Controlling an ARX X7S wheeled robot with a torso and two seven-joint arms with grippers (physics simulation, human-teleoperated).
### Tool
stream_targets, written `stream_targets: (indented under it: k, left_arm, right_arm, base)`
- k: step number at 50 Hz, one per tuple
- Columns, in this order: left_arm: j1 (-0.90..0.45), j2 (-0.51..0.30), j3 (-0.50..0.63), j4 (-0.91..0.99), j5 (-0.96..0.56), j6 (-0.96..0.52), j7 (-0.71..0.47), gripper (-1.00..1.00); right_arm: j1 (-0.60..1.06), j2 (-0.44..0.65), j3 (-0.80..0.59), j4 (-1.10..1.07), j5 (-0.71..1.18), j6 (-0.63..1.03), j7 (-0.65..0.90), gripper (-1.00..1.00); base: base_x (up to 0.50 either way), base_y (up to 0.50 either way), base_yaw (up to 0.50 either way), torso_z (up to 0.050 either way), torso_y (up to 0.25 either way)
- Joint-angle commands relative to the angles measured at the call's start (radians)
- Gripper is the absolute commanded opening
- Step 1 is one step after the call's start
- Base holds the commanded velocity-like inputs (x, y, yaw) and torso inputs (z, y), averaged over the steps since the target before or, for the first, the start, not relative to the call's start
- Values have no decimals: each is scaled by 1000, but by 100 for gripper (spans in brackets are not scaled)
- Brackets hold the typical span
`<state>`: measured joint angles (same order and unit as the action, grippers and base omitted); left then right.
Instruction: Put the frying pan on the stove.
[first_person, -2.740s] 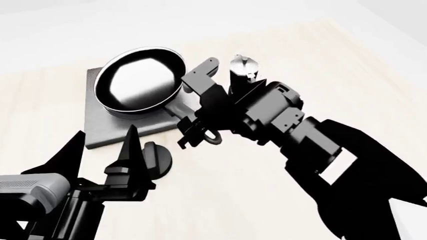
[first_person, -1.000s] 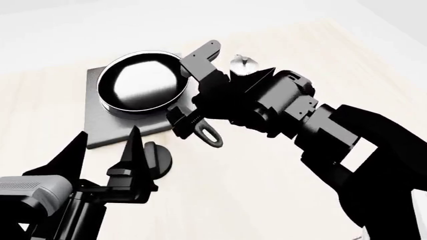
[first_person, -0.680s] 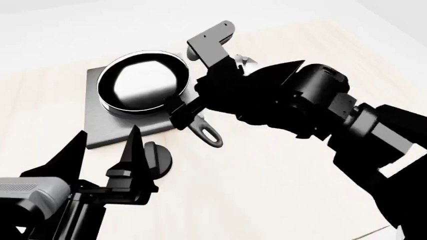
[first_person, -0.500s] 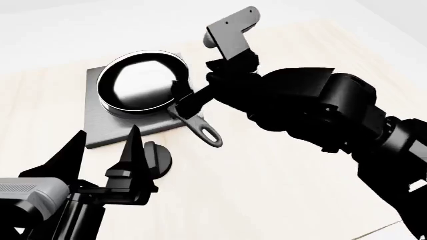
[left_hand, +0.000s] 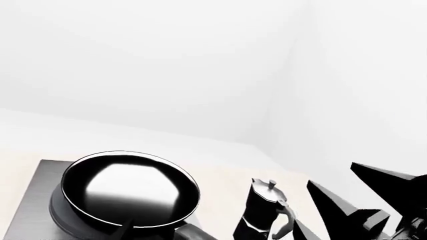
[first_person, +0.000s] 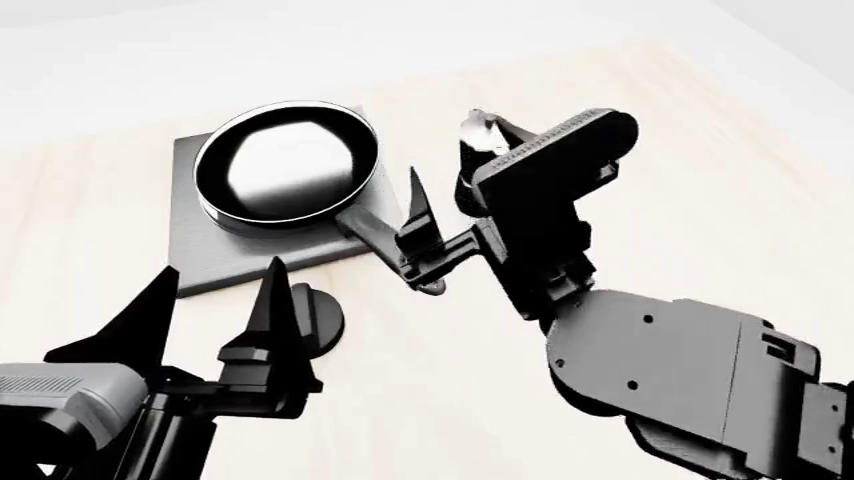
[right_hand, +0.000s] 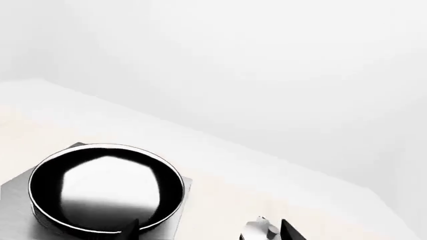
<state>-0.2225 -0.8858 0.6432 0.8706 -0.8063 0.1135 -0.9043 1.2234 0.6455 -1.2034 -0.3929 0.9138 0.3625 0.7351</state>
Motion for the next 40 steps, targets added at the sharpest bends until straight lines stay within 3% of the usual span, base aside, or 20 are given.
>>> stream_targets:
  k: [1, 10, 25, 29, 38, 40]
  left_arm:
    - [1, 6, 9, 10, 9, -11, -6, 100]
    - [-5, 11, 19, 10, 27, -26, -4, 100]
    - [-3, -1, 9, 7, 23, -17, -5, 100]
    - [8, -30, -21, 0, 8, 12, -15, 100]
    - [85, -140, -146, -58, -49, 150, -52, 100]
    - [97, -154, -162, -61, -49, 165, -60, 100]
  right_arm:
    - [-91, 61, -61, -233, -188, 51, 270, 100]
    - [-193, 98, -58, -253, -251, -88, 290, 100]
    - [-213, 127, -50, -254, -260, -83, 322, 100]
    - [-218, 169, -27, -270, -244, -91, 347, 100]
    - [-247, 381, 59, -365, -190, -143, 453, 100]
    - [-248, 381, 60, -366, -190, -143, 453, 100]
  base:
    - [0, 0, 0, 0, 0]
    - [0, 0, 0, 0, 0]
    - [0, 0, 0, 0, 0]
    - [0, 0, 0, 0, 0]
    - [0, 0, 0, 0, 0]
    - [0, 0, 0, 0, 0]
